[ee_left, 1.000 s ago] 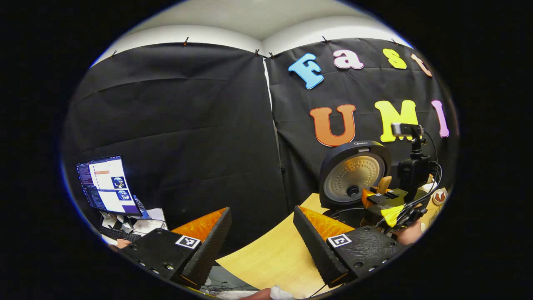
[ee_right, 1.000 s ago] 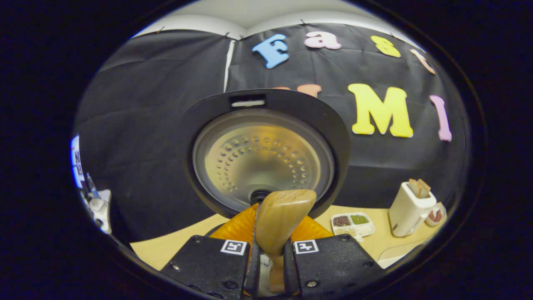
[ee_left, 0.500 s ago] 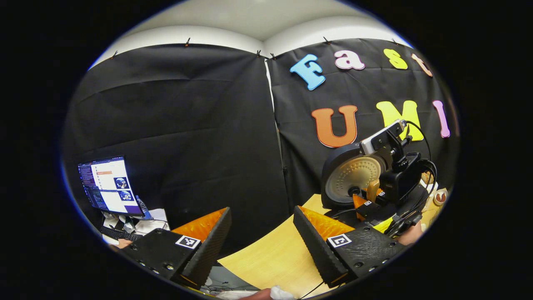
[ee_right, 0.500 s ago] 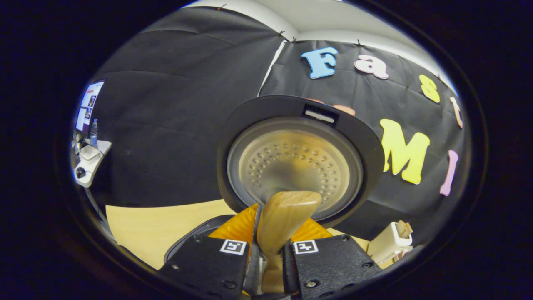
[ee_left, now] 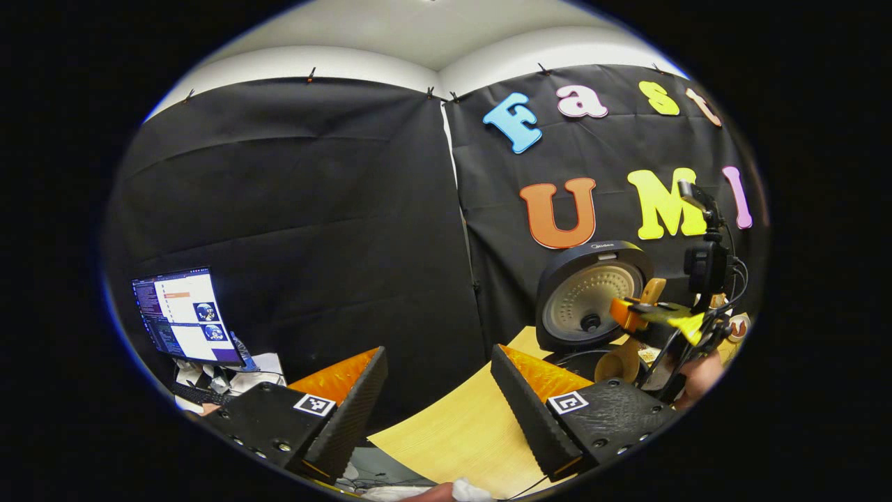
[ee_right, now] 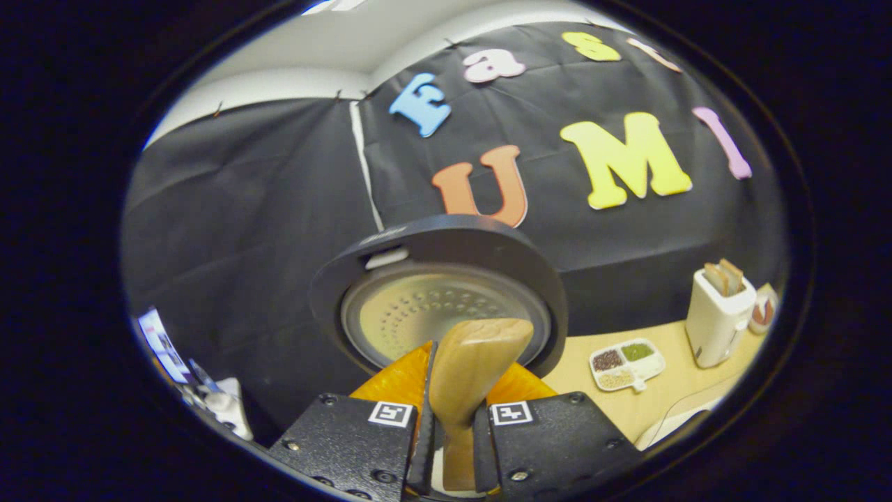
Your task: Close the left gripper, press the button to open the rice cooker; take a wooden spoon from the chopstick holder with the right hand, scoop a spoonful of rice and pour it into the rice cooker, then put the wooden spoon back into the chopstick holder.
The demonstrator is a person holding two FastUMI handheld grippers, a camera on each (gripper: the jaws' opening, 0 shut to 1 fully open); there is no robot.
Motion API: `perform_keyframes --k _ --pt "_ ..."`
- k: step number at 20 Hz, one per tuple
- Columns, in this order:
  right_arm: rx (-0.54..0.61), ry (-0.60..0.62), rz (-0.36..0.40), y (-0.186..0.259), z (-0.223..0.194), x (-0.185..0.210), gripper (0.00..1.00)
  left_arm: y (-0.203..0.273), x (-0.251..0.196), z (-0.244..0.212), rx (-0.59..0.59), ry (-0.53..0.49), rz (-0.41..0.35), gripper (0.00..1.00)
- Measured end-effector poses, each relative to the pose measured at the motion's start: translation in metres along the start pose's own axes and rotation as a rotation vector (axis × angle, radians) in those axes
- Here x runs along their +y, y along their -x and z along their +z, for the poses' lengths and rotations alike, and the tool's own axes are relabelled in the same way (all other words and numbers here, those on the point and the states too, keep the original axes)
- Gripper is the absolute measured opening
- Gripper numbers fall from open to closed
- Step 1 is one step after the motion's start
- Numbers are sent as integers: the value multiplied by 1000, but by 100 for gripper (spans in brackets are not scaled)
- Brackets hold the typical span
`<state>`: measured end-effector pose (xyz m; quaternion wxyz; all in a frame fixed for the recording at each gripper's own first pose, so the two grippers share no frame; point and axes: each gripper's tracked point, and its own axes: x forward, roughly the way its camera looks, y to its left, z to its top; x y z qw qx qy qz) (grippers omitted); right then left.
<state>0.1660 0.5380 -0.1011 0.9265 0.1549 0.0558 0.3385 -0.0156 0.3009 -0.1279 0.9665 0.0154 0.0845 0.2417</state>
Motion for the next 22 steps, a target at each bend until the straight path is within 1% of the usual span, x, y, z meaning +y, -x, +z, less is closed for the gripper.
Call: perform_keyframes --k 2,5,7,8,11,13,15,19,22 --pt "-17 -112 -6 7 12 -14 28 1 -5 4 -5 -3 -11 95" --pt "-43 -317 -12 13 25 -35 27 2 -12 8 -14 -11 -25 95" --pt "-64 -396 -24 19 34 -50 28 2 -17 12 -21 -17 -35 95" --pt "-70 -409 -31 22 37 -54 28 3 -18 14 -24 -20 -38 95" --pt "-95 -391 -48 29 50 -71 28 3 -26 15 -28 -28 -52 95" --pt "-115 -408 -54 33 59 -79 28 4 -32 17 -29 -37 -62 95" --pt "-132 -404 -76 41 67 -97 27 4 -38 19 -32 -40 -73 95" --pt "-179 -396 -129 62 89 -142 28 5 -58 25 -39 -35 -101 95" --pt "-214 -375 -189 85 106 -186 28 7 -78 28 -42 -30 -131 95"
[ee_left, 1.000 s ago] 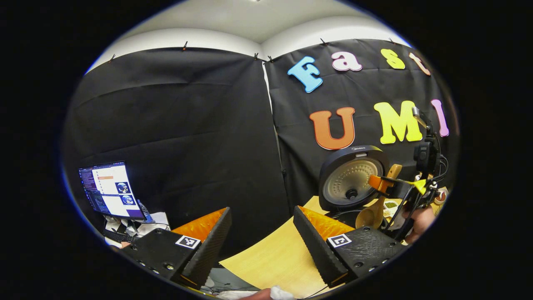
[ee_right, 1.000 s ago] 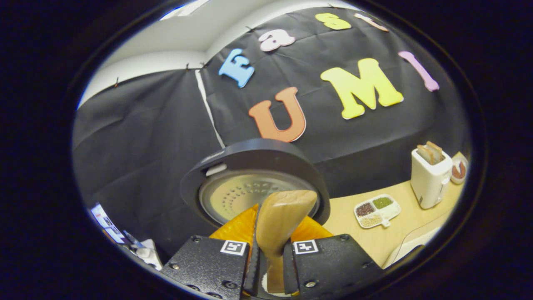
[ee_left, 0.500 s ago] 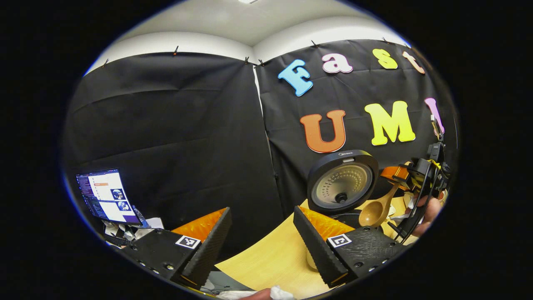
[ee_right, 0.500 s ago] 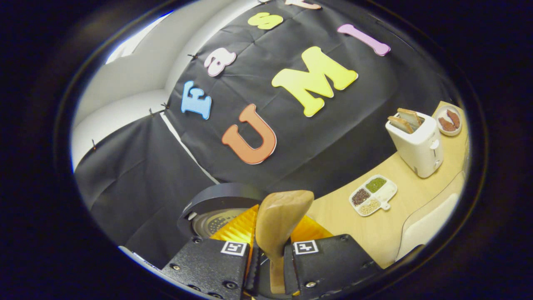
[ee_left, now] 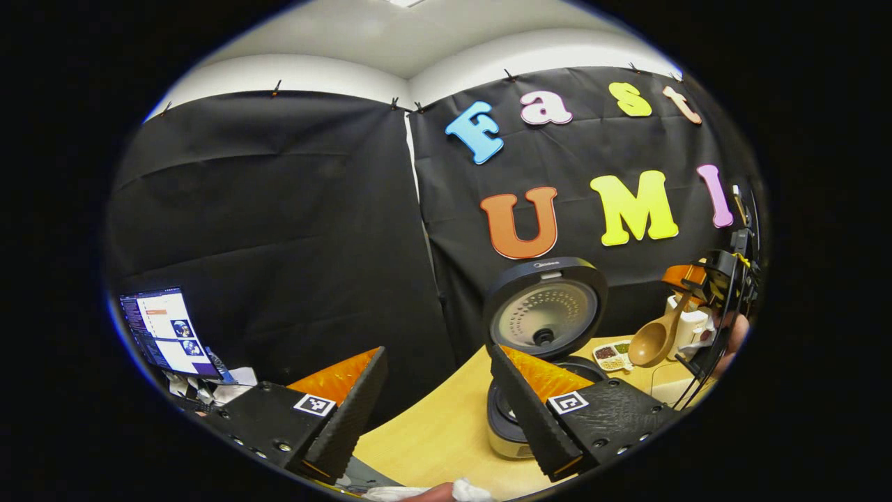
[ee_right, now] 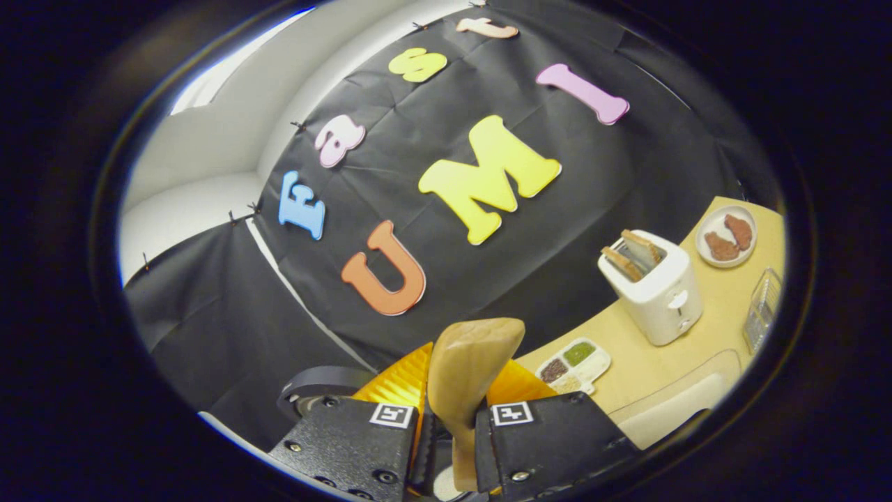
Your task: Close the left gripper, press the button to open the rice cooker; take a wooden spoon from the chopstick holder with the right hand, scoop a spoonful of rice and pour it into the rice cooker, then put the wooden spoon back into the chopstick holder.
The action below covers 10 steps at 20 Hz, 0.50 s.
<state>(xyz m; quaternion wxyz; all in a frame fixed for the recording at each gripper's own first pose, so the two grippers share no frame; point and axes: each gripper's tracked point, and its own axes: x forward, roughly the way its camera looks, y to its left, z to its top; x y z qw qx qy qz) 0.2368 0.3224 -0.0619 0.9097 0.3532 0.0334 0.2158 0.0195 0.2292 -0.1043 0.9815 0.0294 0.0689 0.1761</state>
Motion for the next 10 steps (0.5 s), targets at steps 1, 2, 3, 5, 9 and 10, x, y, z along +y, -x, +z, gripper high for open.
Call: perform_keyframes --k 1,2,3,5,9,10 --pt "-16 14 -21 5 13 -16 28 1 -7 2 -4 -1 -10 95" --pt "-35 22 -37 11 26 -31 28 1 -15 4 -7 -4 -21 95" --pt "-49 32 -57 16 38 -46 28 1 -22 5 -9 -7 -30 95" --pt "-81 47 -96 27 62 -76 28 2 -37 8 -13 -7 -50 95" --pt "-118 98 -177 54 105 -139 28 7 -66 14 -13 -9 -80 95" --pt "-133 104 -197 62 114 -156 27 8 -72 15 -16 -10 -89 95"
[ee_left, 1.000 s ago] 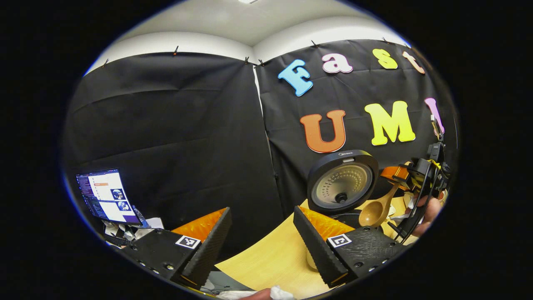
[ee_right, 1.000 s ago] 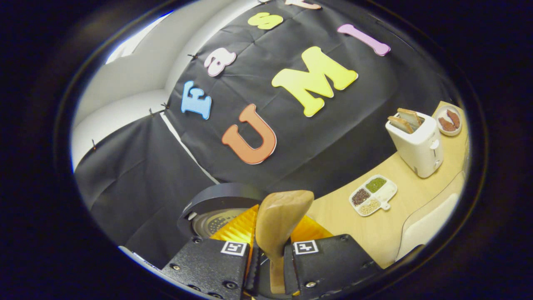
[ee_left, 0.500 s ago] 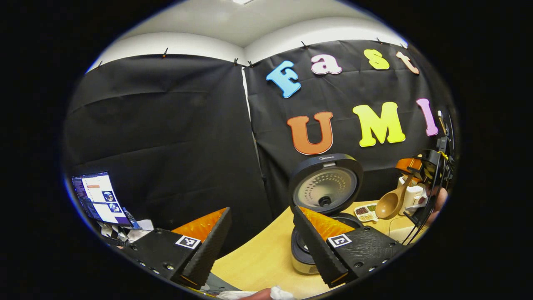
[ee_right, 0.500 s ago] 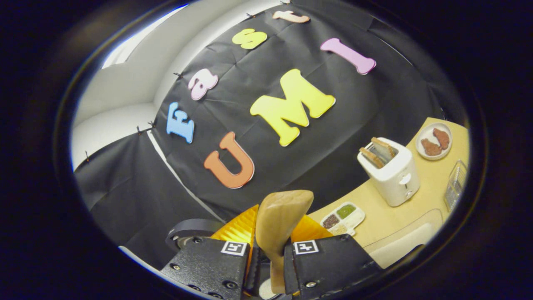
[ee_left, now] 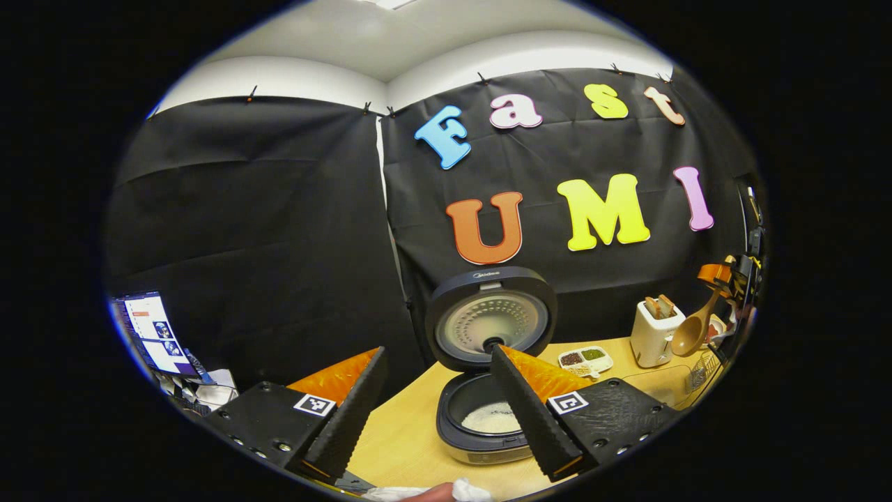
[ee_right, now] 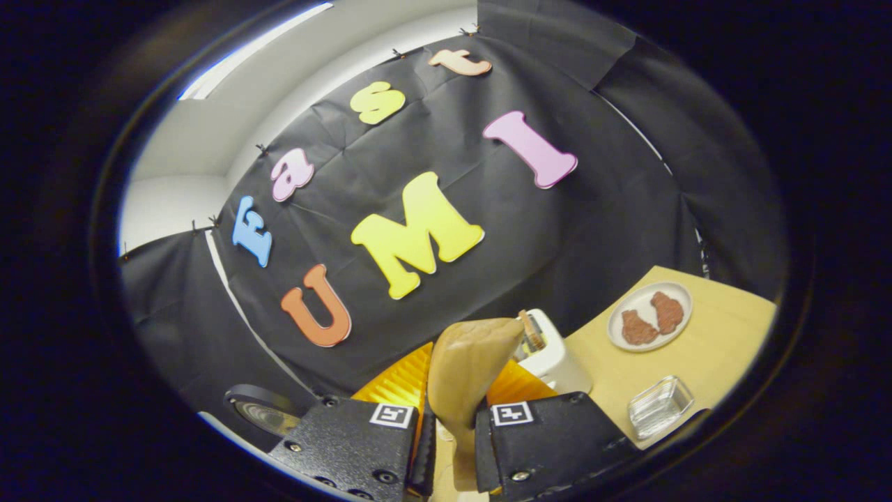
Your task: Close the left gripper, press the button to open the rice cooker; take a wooden spoon from the chopstick holder with the right hand, scoop a spoonful of rice and pour it into the rice cooker, then put the wooden spoon back into the chopstick holder.
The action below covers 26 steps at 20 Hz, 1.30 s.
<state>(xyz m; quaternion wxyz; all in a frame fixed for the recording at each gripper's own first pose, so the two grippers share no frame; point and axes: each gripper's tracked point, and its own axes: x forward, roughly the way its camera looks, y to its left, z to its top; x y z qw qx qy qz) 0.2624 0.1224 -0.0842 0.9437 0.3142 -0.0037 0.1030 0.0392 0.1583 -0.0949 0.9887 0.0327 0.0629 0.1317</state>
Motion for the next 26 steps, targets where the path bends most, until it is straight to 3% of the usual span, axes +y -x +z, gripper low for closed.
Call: perform_keyframes --k 9,16,26 --pt "-39 35 -137 13 43 -126 28 4 -61 14 -12 -3 -59 95" --pt "39 47 -207 -3 -7 -189 28 10 -84 17 -10 -41 -87 95" --pt "114 68 -270 -4 -60 -228 28 7 -92 15 -1 -72 -98 95"
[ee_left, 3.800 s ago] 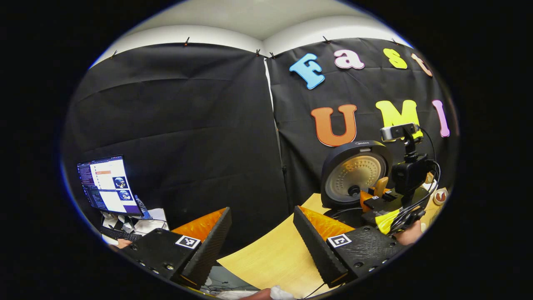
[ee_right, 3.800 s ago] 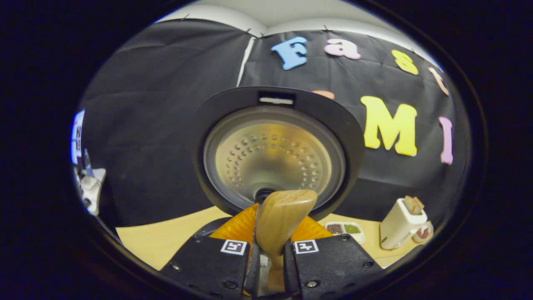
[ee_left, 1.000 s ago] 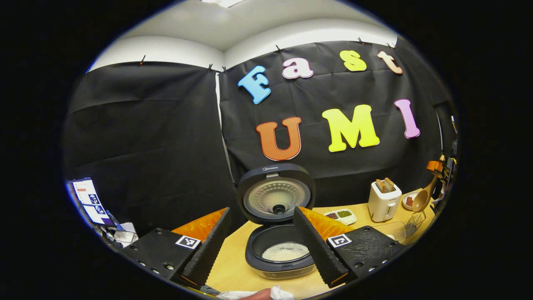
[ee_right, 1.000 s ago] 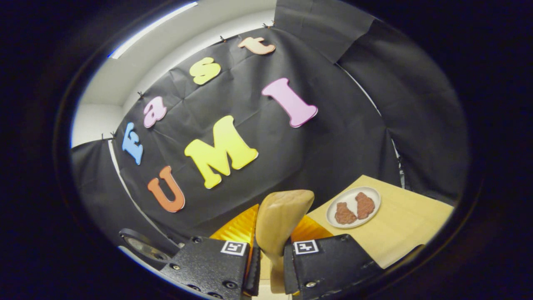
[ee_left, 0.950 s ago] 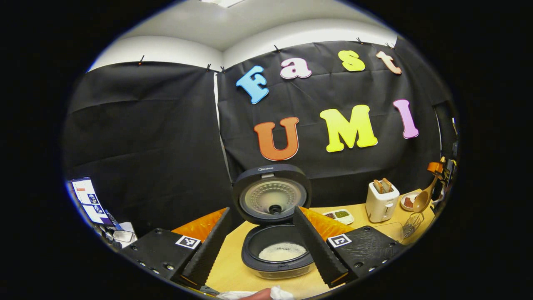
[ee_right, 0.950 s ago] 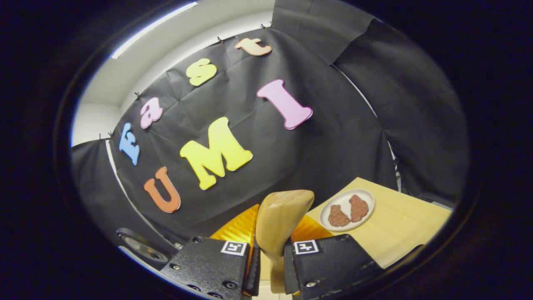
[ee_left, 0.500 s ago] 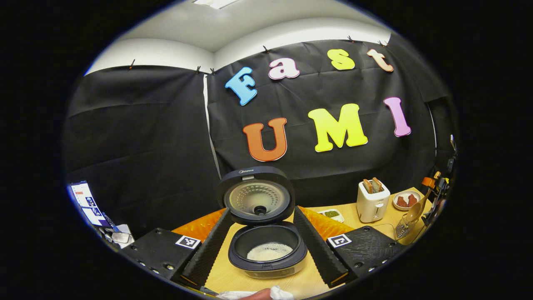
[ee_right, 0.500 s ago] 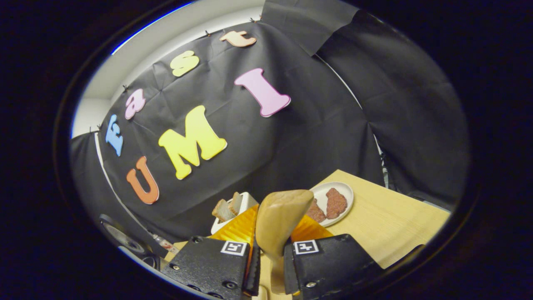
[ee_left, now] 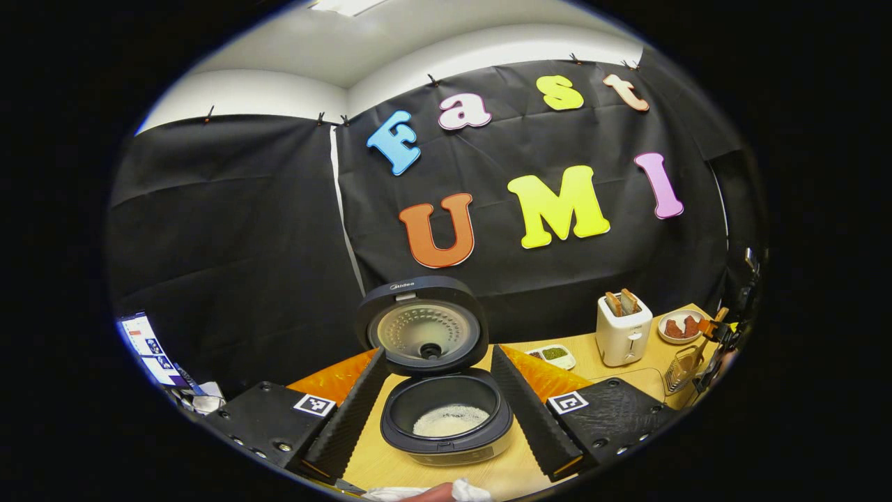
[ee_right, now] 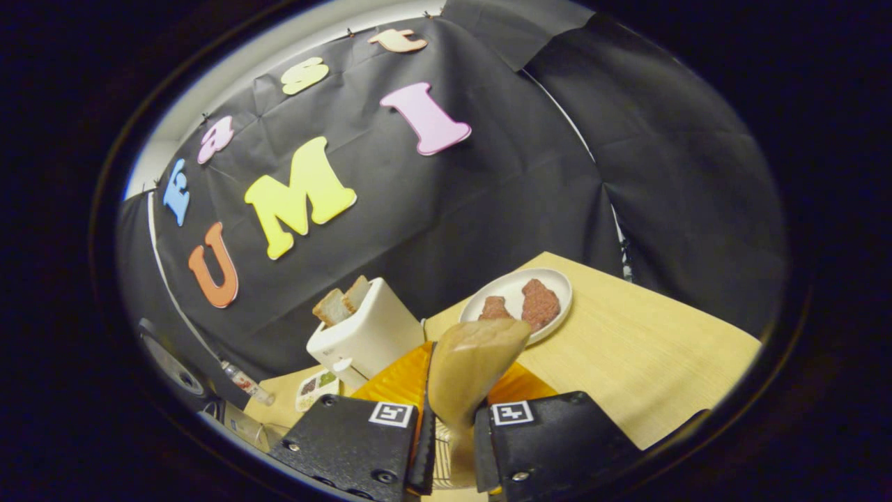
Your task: Close the left gripper, press the button to open the rice cooker; take a wooden spoon from the chopstick holder with the right hand, scoop a spoonful of rice and pour it into the rice cooker, then put the wooden spoon back into the chopstick holder.
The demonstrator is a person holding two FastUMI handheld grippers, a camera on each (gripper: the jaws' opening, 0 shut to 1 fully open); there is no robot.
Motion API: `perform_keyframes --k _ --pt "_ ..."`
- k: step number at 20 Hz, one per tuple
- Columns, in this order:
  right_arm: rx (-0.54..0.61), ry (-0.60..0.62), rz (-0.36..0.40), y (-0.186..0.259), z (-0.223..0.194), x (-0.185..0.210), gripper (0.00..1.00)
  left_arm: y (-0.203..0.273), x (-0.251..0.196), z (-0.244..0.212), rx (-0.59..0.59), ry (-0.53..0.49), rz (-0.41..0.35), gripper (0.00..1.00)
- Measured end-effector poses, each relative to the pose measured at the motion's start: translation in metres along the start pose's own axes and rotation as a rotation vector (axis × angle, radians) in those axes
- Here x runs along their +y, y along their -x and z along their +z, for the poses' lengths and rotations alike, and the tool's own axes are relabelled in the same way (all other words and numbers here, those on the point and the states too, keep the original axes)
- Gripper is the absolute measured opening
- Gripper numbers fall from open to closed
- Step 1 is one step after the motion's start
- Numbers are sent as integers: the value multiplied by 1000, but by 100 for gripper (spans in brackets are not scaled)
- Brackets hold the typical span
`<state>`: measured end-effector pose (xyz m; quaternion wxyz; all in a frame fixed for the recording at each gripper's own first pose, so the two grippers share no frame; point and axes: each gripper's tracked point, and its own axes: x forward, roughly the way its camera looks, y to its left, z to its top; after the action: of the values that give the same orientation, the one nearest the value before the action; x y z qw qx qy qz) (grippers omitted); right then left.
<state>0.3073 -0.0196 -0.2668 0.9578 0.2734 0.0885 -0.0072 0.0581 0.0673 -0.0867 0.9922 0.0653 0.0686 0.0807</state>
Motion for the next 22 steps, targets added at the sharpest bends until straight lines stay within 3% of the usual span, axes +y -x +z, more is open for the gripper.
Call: perform_keyframes --k 2,3,4,6,10,11,12,13,15,16,17,19,20,22 --pt "0 9 -8 3 -1 -4 28 0 0 1 -3 -4 -2 95" --pt "4 14 -17 2 -2 -5 33 -1 -1 0 -2 -3 -4 95" --pt "10 29 -39 2 -2 -10 28 -1 1 0 -1 -3 -2 95" --pt "23 33 -53 4 -4 -14 34 -1 0 -1 2 -4 -4 95" --pt "61 62 -106 4 -11 -31 96 1 3 -1 -4 -7 -8 95" --pt "47 63 -117 8 -6 -33 100 1 4 -1 -4 -8 -6 95" --pt "35 63 -120 10 -1 -33 94 0 5 -2 1 -9 -7 95" --pt "34 81 -129 15 1 -34 100 -1 6 -2 2 -7 -5 95" --pt "16 123 -138 29 17 -32 100 -1 10 -2 6 -8 -3 95" --pt "-6 145 -140 39 29 -27 95 -2 11 0 4 -5 -3 95" --pt "-29 175 -145 50 42 -23 100 -3 11 1 5 1 -5 95" --pt "-62 251 -133 73 66 -4 100 -5 13 6 -5 9 -8 95" --pt "-81 286 -118 86 78 10 95 -8 15 8 -12 11 -8 95" --pt "-108 369 -94 116 101 39 100 -13 19 17 -32 17 -11 95"
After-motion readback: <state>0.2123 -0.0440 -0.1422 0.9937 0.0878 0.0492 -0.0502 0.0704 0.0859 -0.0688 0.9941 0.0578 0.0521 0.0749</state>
